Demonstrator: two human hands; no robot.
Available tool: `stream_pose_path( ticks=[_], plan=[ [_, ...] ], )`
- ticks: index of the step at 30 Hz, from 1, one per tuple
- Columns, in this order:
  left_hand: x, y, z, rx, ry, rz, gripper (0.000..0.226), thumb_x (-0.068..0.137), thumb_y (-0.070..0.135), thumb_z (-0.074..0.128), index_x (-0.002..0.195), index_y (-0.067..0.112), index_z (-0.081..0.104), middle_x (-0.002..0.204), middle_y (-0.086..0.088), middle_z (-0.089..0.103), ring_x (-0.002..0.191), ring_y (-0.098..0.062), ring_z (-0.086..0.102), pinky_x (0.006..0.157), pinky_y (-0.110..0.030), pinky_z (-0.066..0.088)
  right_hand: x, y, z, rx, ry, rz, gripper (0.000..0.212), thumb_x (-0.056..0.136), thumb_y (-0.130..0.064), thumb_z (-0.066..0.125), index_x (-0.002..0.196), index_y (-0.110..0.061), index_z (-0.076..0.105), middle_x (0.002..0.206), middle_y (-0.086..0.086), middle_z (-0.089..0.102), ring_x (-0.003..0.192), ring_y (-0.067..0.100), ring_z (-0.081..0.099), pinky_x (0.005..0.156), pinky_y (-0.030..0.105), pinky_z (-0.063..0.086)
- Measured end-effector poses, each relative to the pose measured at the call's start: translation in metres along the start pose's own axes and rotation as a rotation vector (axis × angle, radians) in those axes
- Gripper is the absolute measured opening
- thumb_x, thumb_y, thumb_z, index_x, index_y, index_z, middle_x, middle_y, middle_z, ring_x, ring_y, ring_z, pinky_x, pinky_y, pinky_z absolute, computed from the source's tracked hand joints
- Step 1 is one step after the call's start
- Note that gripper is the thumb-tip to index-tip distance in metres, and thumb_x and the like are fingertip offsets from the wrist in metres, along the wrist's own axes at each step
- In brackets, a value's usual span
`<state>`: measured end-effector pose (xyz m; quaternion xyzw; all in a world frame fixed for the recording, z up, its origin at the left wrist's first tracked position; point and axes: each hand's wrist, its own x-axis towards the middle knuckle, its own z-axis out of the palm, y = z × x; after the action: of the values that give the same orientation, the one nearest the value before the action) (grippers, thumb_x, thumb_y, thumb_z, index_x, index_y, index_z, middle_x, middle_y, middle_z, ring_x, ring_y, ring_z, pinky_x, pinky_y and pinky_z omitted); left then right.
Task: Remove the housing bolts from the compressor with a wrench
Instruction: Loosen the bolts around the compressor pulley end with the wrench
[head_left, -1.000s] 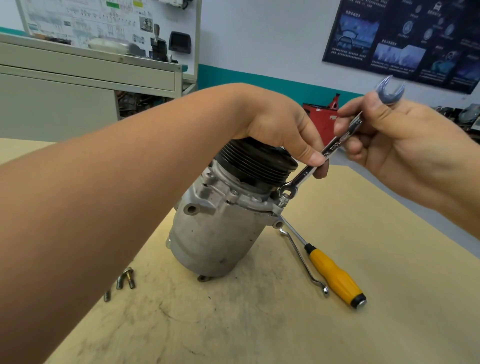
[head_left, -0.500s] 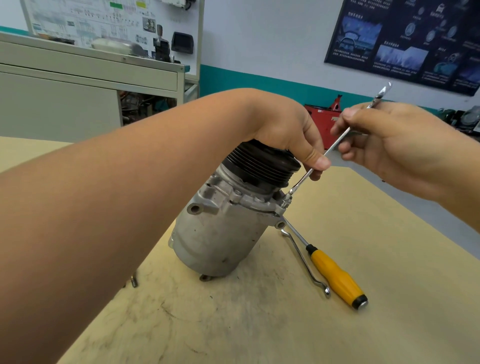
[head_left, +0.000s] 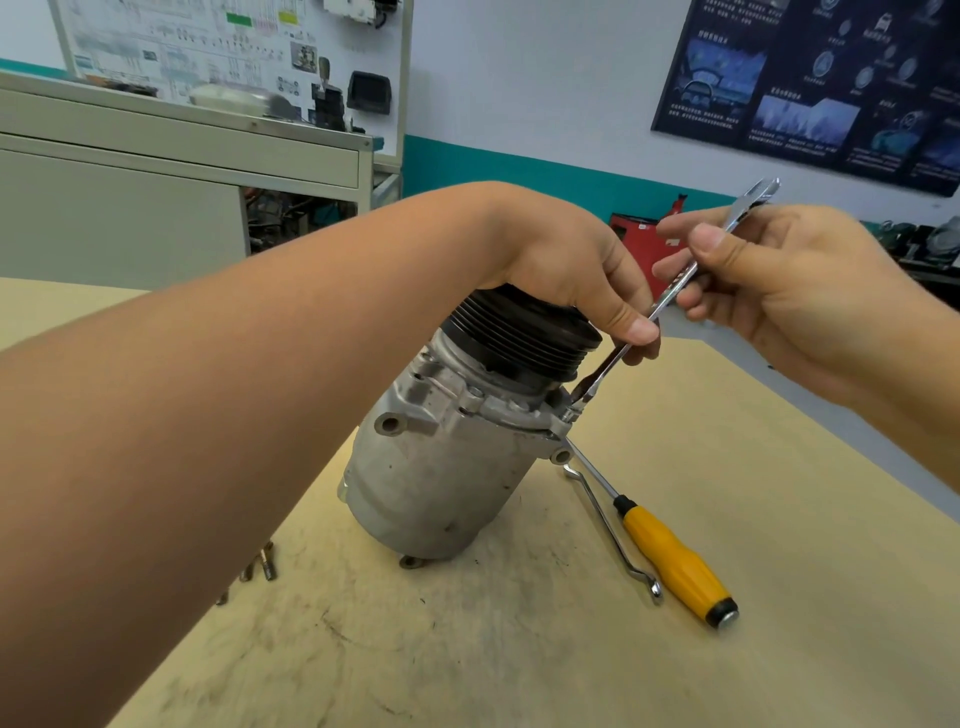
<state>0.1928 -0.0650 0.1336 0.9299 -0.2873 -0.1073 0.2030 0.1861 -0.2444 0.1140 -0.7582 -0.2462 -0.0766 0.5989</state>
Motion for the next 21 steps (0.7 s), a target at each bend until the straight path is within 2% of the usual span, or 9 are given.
stream_pose_path(
  ticks=[2, 6, 9, 12, 16, 17, 19, 21],
  plan=[
    [0.001, -0.001, -0.001, -0.011, 0.005, -0.011, 0.011, 0.087, 0.042, 0.061, 0.083, 0.04, 0.071, 0.069, 0.028, 0.064, 0.063, 0.013, 0.058, 0.066, -0.023, 0.039, 0.002, 0.001, -0.001, 0.006, 0.002, -0.002, 0.02, 0.096, -0.008, 0.046, 0.113, -0.004, 0.056, 0.072, 0.001, 0.067, 0.053, 0.005, 0.058, 0.054, 0.016, 0.049],
    [0.003, -0.003, 0.0, 0.009, 0.041, -0.052, 0.015, 0.081, 0.048, 0.064, 0.085, 0.039, 0.074, 0.072, 0.019, 0.066, 0.071, -0.002, 0.061, 0.067, -0.025, 0.044, 0.005, 0.0, 0.002, 0.021, -0.013, -0.037, 0.018, 0.097, -0.006, 0.044, 0.113, -0.007, 0.053, 0.064, -0.002, 0.069, 0.05, 0.005, 0.056, 0.05, 0.016, 0.047],
    [0.004, -0.004, 0.001, 0.003, 0.082, -0.071, 0.015, 0.08, 0.048, 0.067, 0.079, 0.035, 0.074, 0.077, 0.012, 0.069, 0.07, -0.004, 0.061, 0.069, -0.025, 0.044, 0.007, -0.001, 0.006, 0.001, -0.016, -0.047, 0.011, 0.098, -0.006, 0.043, 0.104, -0.01, 0.052, 0.067, 0.0, 0.071, 0.048, 0.004, 0.054, 0.05, 0.016, 0.048],
    [0.006, -0.005, 0.002, 0.018, 0.153, -0.1, 0.021, 0.078, 0.05, 0.07, 0.084, 0.03, 0.074, 0.084, 0.009, 0.071, 0.078, -0.009, 0.062, 0.076, -0.028, 0.045, 0.011, -0.003, 0.009, -0.015, -0.023, -0.038, 0.013, 0.099, -0.006, 0.043, 0.091, -0.014, 0.049, 0.066, 0.0, 0.072, 0.045, 0.004, 0.052, 0.049, 0.017, 0.048],
    [0.003, -0.004, 0.001, 0.02, 0.169, -0.105, 0.02, 0.074, 0.051, 0.073, 0.063, 0.035, 0.069, 0.062, 0.018, 0.063, 0.074, -0.008, 0.061, 0.071, -0.028, 0.042, 0.013, -0.011, 0.01, 0.001, -0.121, -0.051, 0.012, 0.098, -0.008, 0.044, 0.09, -0.014, 0.05, 0.075, 0.003, 0.073, 0.045, 0.006, 0.051, 0.049, 0.019, 0.048],
    [0.003, -0.004, 0.0, 0.007, 0.161, -0.102, 0.018, 0.073, 0.05, 0.074, 0.068, 0.033, 0.07, 0.066, 0.016, 0.065, 0.077, -0.011, 0.062, 0.074, -0.03, 0.045, 0.013, -0.012, 0.011, 0.013, -0.139, -0.064, 0.011, 0.097, -0.008, 0.044, 0.09, -0.014, 0.05, 0.074, 0.003, 0.072, 0.045, 0.006, 0.052, 0.048, 0.019, 0.048],
    [0.001, -0.003, 0.0, -0.013, 0.137, -0.086, 0.022, 0.075, 0.046, 0.074, 0.09, 0.029, 0.073, 0.089, 0.008, 0.071, 0.09, -0.015, 0.066, 0.089, -0.036, 0.049, 0.011, -0.014, 0.011, 0.033, -0.164, -0.084, 0.01, 0.096, -0.009, 0.043, 0.09, -0.012, 0.05, 0.07, 0.002, 0.071, 0.045, 0.006, 0.054, 0.049, 0.019, 0.05],
    [-0.001, -0.002, 0.001, -0.041, 0.092, -0.055, 0.014, 0.078, 0.04, 0.073, 0.091, 0.034, 0.075, 0.104, 0.007, 0.071, 0.103, -0.013, 0.064, 0.102, -0.039, 0.044, 0.008, -0.016, 0.011, 0.073, -0.177, -0.078, 0.015, 0.097, -0.015, 0.04, 0.087, -0.011, 0.051, 0.067, 0.001, 0.07, 0.045, 0.007, 0.055, 0.05, 0.019, 0.05]
  ],
)
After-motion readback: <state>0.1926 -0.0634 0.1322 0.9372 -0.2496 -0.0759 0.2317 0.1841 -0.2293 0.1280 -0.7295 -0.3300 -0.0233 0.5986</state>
